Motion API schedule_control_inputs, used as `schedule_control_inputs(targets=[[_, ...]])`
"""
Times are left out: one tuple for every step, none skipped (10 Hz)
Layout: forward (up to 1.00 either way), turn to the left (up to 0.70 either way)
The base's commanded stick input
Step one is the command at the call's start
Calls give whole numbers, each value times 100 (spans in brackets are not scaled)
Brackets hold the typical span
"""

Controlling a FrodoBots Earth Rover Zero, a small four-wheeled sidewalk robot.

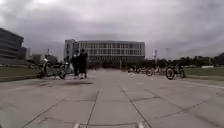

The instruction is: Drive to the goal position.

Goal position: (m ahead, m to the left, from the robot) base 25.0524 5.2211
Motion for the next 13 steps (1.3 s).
schedule_control_inputs(targets=[[45, 0], [45, 0], [45, 0], [45, 0], [45, 0], [45, 0], [45, 0], [45, 0], [45, 0], [45, 0], [45, 0], [45, 0], [45, 0]])
